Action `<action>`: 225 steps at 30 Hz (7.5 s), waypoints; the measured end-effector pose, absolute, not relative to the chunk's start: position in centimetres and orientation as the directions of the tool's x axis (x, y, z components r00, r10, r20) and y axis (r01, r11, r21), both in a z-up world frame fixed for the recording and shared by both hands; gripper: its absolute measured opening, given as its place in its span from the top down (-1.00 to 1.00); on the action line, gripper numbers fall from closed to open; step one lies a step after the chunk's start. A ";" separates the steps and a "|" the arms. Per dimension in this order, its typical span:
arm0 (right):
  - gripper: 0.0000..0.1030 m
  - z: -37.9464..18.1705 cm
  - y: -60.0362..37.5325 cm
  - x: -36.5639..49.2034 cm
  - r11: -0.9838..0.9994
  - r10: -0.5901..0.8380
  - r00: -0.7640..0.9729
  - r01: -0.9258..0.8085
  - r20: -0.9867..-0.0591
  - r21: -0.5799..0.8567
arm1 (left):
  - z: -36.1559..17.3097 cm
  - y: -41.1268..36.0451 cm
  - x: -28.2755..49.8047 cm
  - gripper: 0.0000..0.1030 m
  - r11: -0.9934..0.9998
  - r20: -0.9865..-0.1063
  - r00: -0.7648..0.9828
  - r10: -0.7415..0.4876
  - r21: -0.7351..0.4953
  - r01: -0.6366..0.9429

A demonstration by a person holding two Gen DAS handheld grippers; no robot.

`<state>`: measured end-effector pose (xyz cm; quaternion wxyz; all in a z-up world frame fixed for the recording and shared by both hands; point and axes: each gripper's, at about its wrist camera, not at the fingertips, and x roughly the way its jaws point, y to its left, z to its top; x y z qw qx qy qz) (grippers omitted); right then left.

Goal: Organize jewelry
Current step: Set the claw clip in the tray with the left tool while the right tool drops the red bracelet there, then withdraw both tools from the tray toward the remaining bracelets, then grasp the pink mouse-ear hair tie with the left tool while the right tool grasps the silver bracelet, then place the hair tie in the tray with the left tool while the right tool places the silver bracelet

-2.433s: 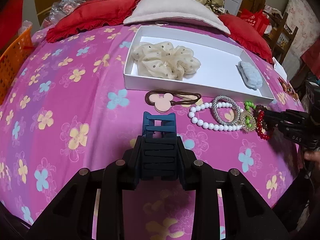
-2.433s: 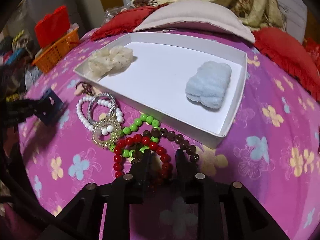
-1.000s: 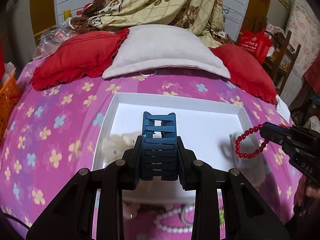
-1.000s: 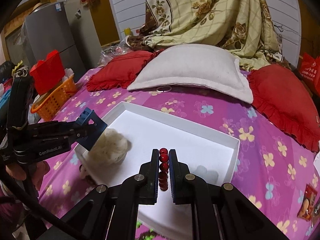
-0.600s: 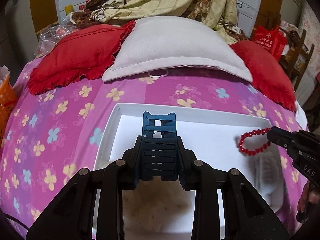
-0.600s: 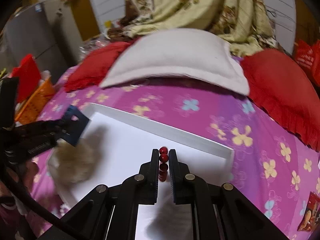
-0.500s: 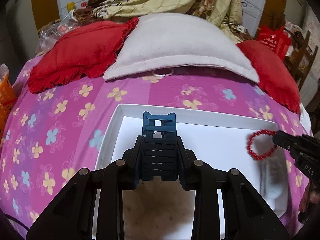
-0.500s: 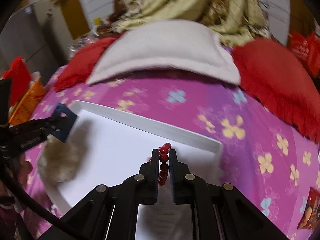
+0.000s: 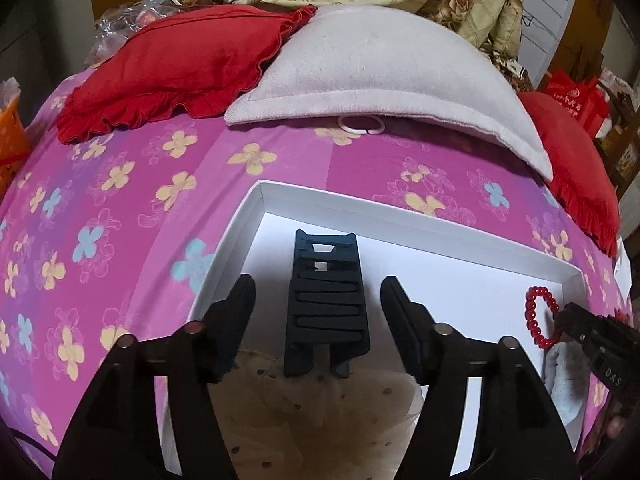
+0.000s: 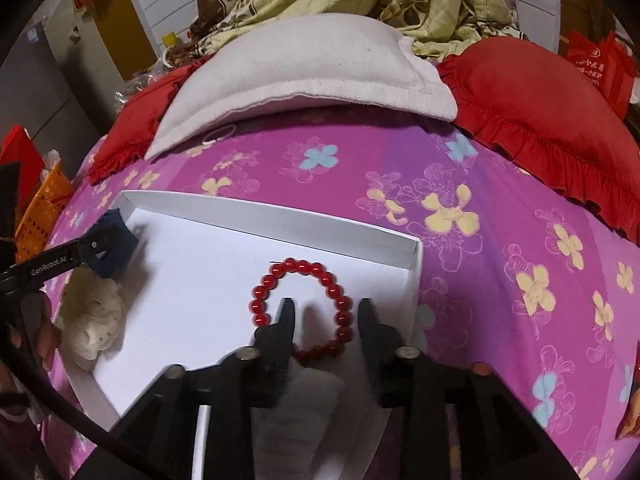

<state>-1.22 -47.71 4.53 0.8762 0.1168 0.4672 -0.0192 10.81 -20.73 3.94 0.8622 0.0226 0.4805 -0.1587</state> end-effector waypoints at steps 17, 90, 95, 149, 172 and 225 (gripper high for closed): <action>-0.37 9.7 -42.6 -8.6 0.979 0.047 0.652 0.120 -0.757 0.163 | 8.2 -17.5 3.5 -0.28 0.953 -0.776 0.583 -0.239 -0.071 0.295; -0.44 8.6 -36.5 -21.4 0.980 0.002 0.618 0.155 -0.786 0.124 | 8.8 -8.3 -11.2 -0.29 0.955 -0.777 0.589 -0.220 -0.048 0.293; -0.44 7.6 -37.9 -21.7 0.971 0.048 0.609 0.156 -0.792 0.179 | 6.8 -8.3 -10.5 -0.29 0.941 -0.815 0.510 -0.274 -0.118 0.316; 0.84 4.3 -31.0 -11.6 0.956 0.286 0.542 -0.215 -0.790 0.199 | 1.9 -12.0 -2.9 0.32 0.895 -0.870 0.404 -0.282 -0.087 0.438; 0.77 2.5 -31.3 -10.2 0.963 0.268 0.481 -0.169 -0.835 0.212 | 6.6 -10.1 -6.7 0.32 0.900 -0.814 0.484 -0.320 -0.102 0.424; 0.87 7.8 -42.7 -0.4 0.988 0.111 0.591 0.024 -0.799 0.155 | 7.1 -25.4 3.9 0.32 0.902 -0.825 0.487 -0.287 -0.061 0.428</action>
